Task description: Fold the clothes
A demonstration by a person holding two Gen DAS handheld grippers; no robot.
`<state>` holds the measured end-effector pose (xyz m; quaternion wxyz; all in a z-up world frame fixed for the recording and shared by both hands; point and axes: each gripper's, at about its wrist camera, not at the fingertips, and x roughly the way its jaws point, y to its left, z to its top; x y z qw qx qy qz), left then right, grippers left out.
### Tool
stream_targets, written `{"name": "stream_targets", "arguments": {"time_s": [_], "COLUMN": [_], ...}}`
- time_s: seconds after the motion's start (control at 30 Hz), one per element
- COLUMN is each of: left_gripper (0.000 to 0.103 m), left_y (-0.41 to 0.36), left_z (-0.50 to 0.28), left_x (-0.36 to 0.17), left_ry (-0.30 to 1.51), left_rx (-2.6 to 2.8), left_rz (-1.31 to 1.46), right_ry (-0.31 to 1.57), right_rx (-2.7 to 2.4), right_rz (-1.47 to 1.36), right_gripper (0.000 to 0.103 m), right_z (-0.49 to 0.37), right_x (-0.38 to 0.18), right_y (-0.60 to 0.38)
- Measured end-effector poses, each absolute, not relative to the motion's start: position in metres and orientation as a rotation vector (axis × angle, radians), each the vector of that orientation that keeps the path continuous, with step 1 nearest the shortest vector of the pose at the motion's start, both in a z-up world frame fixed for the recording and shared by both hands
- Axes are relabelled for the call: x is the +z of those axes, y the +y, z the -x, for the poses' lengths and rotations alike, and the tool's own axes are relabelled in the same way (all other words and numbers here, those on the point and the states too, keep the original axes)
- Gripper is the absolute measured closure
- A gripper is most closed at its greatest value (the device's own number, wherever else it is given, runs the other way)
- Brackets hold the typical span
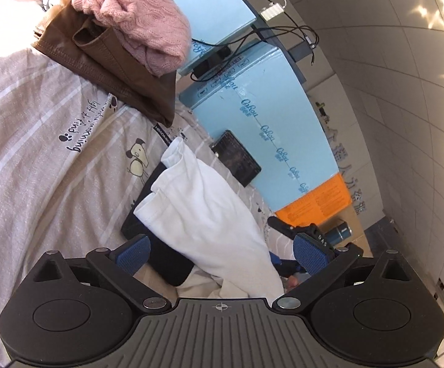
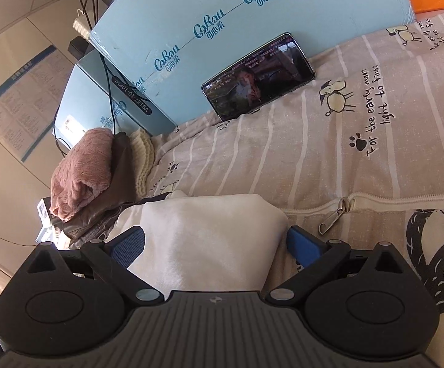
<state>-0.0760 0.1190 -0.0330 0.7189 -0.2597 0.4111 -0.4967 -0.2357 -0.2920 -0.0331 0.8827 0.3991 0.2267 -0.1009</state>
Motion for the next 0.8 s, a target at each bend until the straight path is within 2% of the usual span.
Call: {"name": "stream_targets", "arguments": {"time_s": [0.2, 0.43, 0.57, 0.73, 0.8], "left_gripper": [0.002, 0.000, 0.000, 0.001, 0.006], "left_y": [0.091, 0.061, 0.046, 0.029, 0.023], "left_z": [0.076, 0.067, 0.076, 0.086, 0.084], "left_x": [-0.052, -0.053, -0.054, -0.057, -0.058], "left_ry": [1.035, 0.973, 0.863, 0.760, 0.757], "left_rx": [-1.060, -0.992, -0.969, -0.974, -0.973], "left_rz": [0.501, 0.527, 0.503, 0.489, 0.484], "right_ry": [0.449, 0.487, 0.514, 0.523, 0.518], "right_rx": [-0.193, -0.144, -0.116, -0.104, -0.087], "right_rz": [-0.901, -0.906, -0.875, -0.755, -0.712], "right_gripper": [0.003, 0.003, 0.003, 0.010, 0.012], "right_z": [0.240, 0.236, 0.233, 0.229, 0.228], "right_x": [-0.037, -0.037, -0.036, -0.034, -0.035], "right_y": [-0.297, -0.293, -0.285, -0.265, -0.257]}}
